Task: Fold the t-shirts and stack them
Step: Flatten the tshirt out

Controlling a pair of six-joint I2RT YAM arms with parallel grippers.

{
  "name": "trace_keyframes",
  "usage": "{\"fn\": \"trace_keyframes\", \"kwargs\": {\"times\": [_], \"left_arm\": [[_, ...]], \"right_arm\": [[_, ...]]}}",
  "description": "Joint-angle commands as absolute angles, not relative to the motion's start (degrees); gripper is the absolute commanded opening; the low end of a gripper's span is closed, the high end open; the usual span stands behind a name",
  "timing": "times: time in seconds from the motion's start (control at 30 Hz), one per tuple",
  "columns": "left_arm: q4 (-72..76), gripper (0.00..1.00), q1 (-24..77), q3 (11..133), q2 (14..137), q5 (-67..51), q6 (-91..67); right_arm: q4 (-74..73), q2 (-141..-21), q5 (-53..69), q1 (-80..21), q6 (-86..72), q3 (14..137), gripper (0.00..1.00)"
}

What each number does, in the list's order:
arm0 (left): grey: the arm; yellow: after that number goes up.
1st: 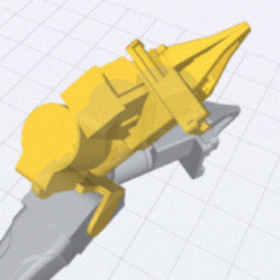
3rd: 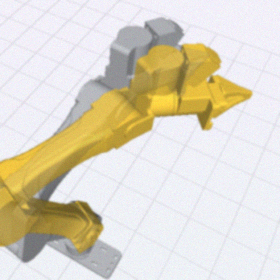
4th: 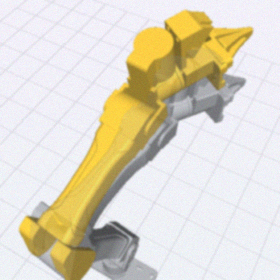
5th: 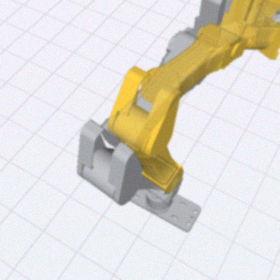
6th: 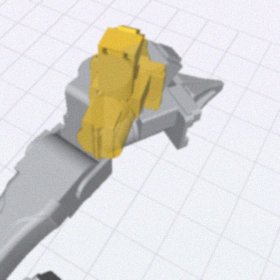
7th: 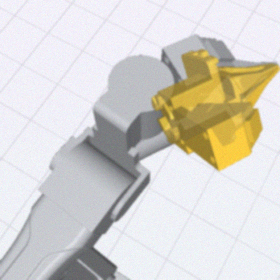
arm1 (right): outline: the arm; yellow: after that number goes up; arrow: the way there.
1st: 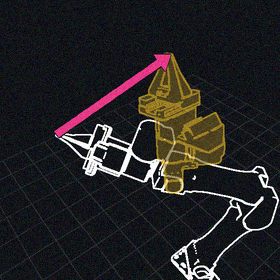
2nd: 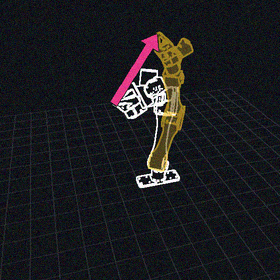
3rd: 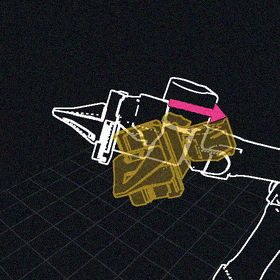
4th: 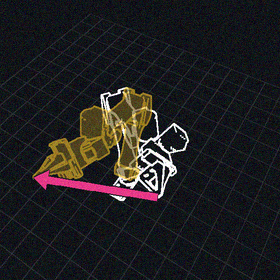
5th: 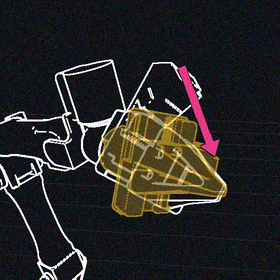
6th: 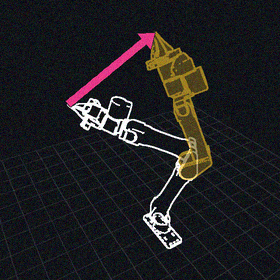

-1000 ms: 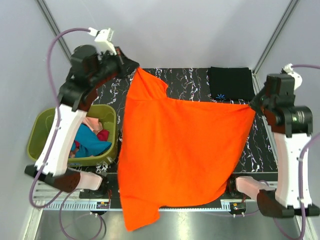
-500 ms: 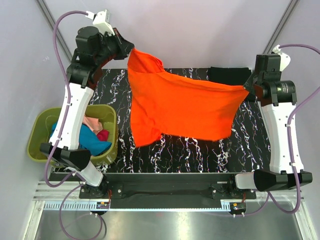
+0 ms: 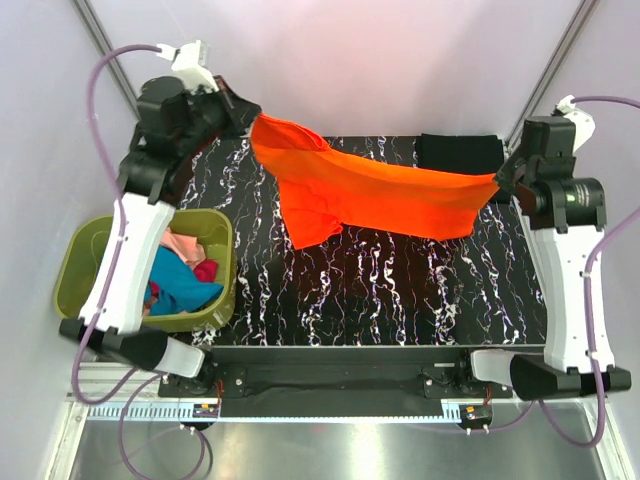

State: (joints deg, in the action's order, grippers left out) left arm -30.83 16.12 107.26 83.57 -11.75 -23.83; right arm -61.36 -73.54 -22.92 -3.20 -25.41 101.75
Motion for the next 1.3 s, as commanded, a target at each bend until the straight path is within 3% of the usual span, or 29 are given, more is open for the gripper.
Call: {"fn": "trace_keyframes", "kwargs": {"times": [0.0, 0.3, 0.6, 1.03, 1.27], "left_arm": [[-27.2, 0.0, 16.0, 107.1, 75.4, -10.3, -25.0], [-31.5, 0.0, 16.0, 108.1, 67.7, -9.4, -26.5], [-33.0, 0.0, 16.0, 111.2, 67.4, -9.8, -27.1], [-22.5, 0.0, 14.3, 128.4, 87.9, -8.0, -26.6], [-14.1, 0.0, 9.7, 144.0, 103.2, -8.7, -34.9]], "right_arm": [[-62.1, -69.5, -23.5, -2.7, -24.6, 103.0, 0.0], [-66.5, -63.8, -22.4, -2.8, -24.3, 104.9, 0.0], [-67.9, -63.8, -22.2, -2.8, -24.2, 107.9, 0.0], [-59.4, -86.6, -21.7, -1.7, -22.7, 122.1, 0.0], [-60.4, -103.4, -17.0, 3.0, -23.7, 146.6, 0.0]]}}
